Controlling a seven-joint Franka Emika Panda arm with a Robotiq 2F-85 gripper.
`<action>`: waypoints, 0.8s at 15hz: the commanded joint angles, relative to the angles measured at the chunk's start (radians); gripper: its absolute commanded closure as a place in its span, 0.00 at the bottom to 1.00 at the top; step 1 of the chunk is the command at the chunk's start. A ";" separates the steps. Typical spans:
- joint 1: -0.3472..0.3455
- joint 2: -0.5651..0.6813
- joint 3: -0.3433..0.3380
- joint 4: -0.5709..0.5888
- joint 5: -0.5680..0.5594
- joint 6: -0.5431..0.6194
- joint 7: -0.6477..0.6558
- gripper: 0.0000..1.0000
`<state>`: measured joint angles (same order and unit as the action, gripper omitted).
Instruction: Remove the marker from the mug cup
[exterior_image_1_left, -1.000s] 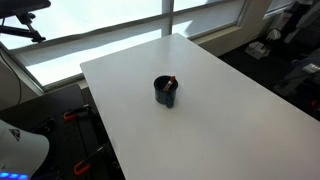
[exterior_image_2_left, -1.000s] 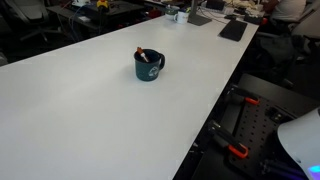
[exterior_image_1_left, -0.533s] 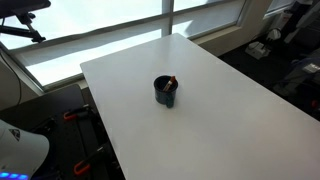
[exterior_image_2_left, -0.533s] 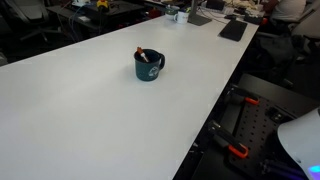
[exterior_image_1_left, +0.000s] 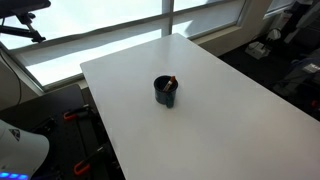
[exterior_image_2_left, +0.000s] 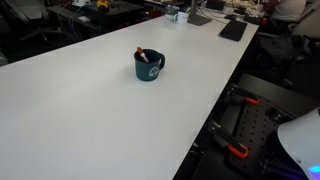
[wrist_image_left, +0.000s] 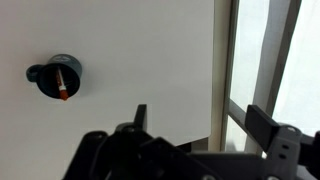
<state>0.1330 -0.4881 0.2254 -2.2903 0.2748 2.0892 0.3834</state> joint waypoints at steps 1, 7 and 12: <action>-0.031 0.036 -0.011 0.021 -0.037 0.002 0.013 0.00; -0.130 0.158 -0.080 0.121 -0.119 -0.014 0.030 0.00; -0.127 0.177 -0.110 0.117 -0.106 -0.001 0.004 0.00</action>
<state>-0.0035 -0.3118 0.1248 -2.1747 0.1722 2.0896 0.3849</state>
